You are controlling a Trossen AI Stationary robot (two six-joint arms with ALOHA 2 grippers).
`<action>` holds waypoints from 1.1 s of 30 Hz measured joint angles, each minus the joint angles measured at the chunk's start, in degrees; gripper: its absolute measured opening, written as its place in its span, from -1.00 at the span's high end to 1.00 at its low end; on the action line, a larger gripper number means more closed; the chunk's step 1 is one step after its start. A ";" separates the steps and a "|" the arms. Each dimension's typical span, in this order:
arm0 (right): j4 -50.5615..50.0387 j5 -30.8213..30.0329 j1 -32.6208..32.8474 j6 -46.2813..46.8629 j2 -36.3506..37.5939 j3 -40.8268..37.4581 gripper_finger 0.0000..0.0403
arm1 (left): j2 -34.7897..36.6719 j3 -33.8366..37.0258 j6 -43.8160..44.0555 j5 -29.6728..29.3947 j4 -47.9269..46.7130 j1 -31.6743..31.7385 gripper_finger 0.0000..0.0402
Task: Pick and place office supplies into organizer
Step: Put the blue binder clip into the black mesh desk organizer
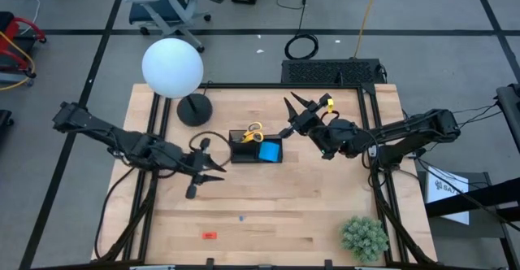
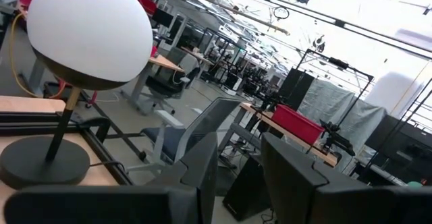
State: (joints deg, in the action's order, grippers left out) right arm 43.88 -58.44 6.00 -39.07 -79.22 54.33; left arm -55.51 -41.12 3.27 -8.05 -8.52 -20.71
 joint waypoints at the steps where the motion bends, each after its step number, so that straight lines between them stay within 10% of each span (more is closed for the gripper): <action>1: 0.02 -0.01 0.00 0.00 0.00 0.00 0.48 | -1.09 0.00 -0.39 0.00 0.24 0.14 0.40; 19: 0.00 0.03 -0.02 0.00 0.00 0.00 0.48 | -11.06 0.00 -1.01 -1.09 -0.50 -4.19 0.40; 33: 0.02 0.05 -0.01 0.01 0.00 -0.02 0.48 | -26.98 -11.88 14.31 -8.12 -22.63 -5.37 0.40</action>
State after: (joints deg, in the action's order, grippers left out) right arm 43.90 -58.39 5.99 -39.06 -79.22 54.30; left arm -82.49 -53.00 17.59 -16.17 -31.14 -26.09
